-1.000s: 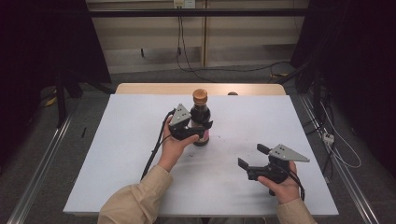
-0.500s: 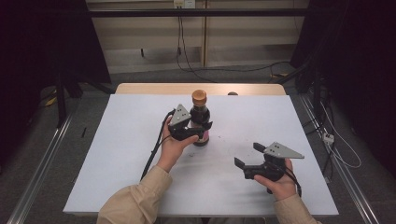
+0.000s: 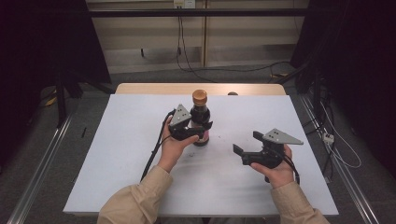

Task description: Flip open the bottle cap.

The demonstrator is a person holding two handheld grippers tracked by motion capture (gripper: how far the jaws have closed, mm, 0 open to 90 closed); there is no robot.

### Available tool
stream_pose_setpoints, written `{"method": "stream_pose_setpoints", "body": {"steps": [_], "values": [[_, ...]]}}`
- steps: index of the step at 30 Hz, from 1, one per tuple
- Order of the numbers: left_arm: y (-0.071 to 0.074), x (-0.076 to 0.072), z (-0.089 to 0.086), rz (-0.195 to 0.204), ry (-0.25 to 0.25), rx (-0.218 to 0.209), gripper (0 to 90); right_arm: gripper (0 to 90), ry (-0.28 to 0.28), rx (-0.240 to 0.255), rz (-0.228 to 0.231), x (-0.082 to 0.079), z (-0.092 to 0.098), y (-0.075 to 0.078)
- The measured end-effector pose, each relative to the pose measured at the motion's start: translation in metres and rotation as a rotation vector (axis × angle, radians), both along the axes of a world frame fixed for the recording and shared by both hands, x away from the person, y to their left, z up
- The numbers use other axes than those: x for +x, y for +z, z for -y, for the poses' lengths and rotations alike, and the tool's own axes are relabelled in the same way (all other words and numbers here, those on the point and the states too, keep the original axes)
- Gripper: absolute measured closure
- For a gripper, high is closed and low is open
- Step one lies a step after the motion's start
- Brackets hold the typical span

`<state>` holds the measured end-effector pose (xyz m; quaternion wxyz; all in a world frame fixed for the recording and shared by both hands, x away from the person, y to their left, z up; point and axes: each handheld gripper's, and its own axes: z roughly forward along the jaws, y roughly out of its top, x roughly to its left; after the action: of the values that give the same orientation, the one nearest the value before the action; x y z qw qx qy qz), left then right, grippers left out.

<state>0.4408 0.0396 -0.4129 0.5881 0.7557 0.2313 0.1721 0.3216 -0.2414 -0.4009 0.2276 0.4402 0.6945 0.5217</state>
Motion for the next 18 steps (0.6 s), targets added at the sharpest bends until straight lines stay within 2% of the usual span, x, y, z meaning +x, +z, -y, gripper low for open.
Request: {"method": "stream_pose_setpoints", "body": {"steps": [6, 9, 11, 15, 18], "values": [[0.001, -0.001, 0.0, -0.009, 0.009, 0.012, 29.3, 5.9, 0.038, -0.007, -0.011, 0.01, -0.008, 0.007], [0.0, 0.0, 0.0, -0.021, 0.018, 0.034, 28.5, 7.3, 0.044, -0.002, -0.015, 0.016, -0.012, 0.01], [-0.001, 0.0, 0.001, -0.039, 0.027, 0.021, 27.3, 8.2, 0.05, -0.005, -0.014, 0.02, -0.015, 0.013], [0.0, 0.0, 0.0, -0.022, 0.019, 0.038, 28.9, 10.1, 0.055, -0.01, -0.006, 0.026, -0.019, 0.02], [0.0, 0.0, 0.0, -0.019, 0.017, 0.035, 29.4, 12.7, 0.056, -0.014, 0.005, 0.029, -0.021, 0.027]]}}
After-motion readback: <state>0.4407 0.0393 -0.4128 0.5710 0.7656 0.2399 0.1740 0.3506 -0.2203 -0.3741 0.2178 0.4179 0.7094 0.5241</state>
